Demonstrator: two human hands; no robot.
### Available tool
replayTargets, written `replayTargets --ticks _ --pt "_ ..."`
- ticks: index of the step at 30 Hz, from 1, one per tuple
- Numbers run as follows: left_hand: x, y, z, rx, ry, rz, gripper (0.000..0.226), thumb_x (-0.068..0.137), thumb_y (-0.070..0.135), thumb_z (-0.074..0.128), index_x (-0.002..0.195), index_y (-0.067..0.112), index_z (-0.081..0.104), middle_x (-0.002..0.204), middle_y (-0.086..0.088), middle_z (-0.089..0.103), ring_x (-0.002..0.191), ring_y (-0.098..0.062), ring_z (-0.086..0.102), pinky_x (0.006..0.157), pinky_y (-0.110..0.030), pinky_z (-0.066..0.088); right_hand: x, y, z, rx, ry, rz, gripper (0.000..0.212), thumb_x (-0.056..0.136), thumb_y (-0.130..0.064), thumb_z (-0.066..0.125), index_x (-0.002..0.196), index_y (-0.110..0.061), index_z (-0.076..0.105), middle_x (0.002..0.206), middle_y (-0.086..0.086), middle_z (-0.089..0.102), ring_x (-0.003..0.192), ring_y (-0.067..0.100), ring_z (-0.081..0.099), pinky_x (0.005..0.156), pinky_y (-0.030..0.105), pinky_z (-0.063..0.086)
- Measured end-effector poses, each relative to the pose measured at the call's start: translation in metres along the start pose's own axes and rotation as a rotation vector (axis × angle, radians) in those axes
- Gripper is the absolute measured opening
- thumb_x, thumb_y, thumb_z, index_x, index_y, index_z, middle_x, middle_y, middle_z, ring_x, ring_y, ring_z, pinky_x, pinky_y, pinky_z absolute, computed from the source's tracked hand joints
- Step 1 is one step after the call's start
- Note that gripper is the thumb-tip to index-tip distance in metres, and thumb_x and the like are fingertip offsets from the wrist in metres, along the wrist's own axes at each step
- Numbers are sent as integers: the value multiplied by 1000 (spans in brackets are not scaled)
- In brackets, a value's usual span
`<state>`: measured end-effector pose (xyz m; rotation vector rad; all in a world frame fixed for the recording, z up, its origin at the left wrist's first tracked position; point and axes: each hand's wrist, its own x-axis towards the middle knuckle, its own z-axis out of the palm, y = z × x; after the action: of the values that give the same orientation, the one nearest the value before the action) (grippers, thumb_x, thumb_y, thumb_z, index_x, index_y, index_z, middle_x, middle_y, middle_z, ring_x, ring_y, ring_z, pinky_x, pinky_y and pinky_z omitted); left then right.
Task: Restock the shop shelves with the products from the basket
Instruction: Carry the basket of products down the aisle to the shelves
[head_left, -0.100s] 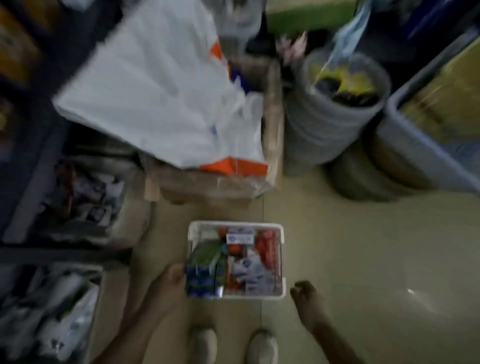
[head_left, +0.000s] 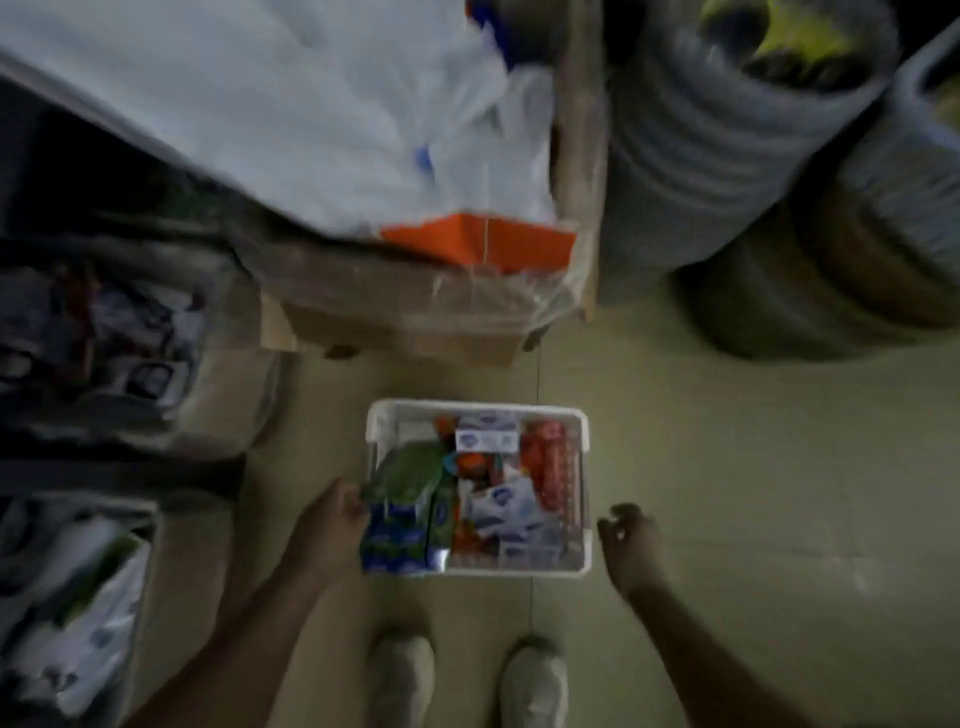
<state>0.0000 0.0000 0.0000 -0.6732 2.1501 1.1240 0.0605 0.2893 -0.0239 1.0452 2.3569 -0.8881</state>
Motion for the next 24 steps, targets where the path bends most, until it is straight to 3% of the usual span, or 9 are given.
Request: replayTargets --ticks 3,6,10,13,15,17,19,21,24 --pt "67 -33 22 257 126 43 18 91 6 51 97 -10 56 102 -30 61 95 -40 59 72 -35 38 56 21 38 -137 32 18 42 90 -15 54 127 4 47 124 30 52 112 43 52 94 41 42" --pt "104 -63 38 299 149 -6 27 94 17 48 112 -2 54 111 -22 60 98 -36 57 80 -38 43 90 49 75 -141 35 28 40 91 -18 52 123 7 48 118 32 56 108 44 54 91 43 43" --pt "129 -77 48 159 97 -51 29 95 33 46 108 8 56 96 -7 60 84 -23 54 70 -30 37 114 56 96 -99 18 -33 16 93 -15 49 92 0 51 95 33 62 88 45 59 75 42 44" --pt "142 -74 48 196 133 -61 20 92 28 51 88 9 57 80 -8 59 73 -24 55 54 -27 34 121 53 107 15 51 16 15 92 -13 48 82 -3 48 81 25 57 77 38 56 71 45 45" --pt "151 -73 47 190 96 -105 16 90 25 54 90 10 60 71 -4 60 66 -19 57 52 -24 36 126 50 114 162 59 84 20 90 -9 50 71 -10 44 73 20 54 71 32 53 66 44 45" --pt "159 -72 47 159 44 -159 27 90 26 54 105 7 63 82 -8 66 73 -23 61 61 -26 44 127 47 116 240 52 127 28 90 -10 51 64 -15 42 63 12 52 67 26 51 62 39 41" --pt "158 -70 47 202 29 -151 30 90 27 54 109 4 63 90 -11 64 71 -23 59 56 -24 42 124 47 115 281 35 159 29 92 -16 51 64 -14 45 64 12 53 66 26 51 62 40 42" --pt "146 -64 42 264 34 -112 24 91 25 55 100 6 66 85 -9 63 62 -16 54 49 -21 35 118 51 110 296 17 181 29 93 -21 49 65 -14 48 69 16 55 65 27 53 62 41 43" --pt "115 -50 25 318 -40 -82 19 88 23 59 73 13 63 73 -11 63 58 -16 54 51 -22 36 90 55 84 331 -27 242 30 93 -23 49 65 -13 51 63 11 53 56 23 48 55 34 39"
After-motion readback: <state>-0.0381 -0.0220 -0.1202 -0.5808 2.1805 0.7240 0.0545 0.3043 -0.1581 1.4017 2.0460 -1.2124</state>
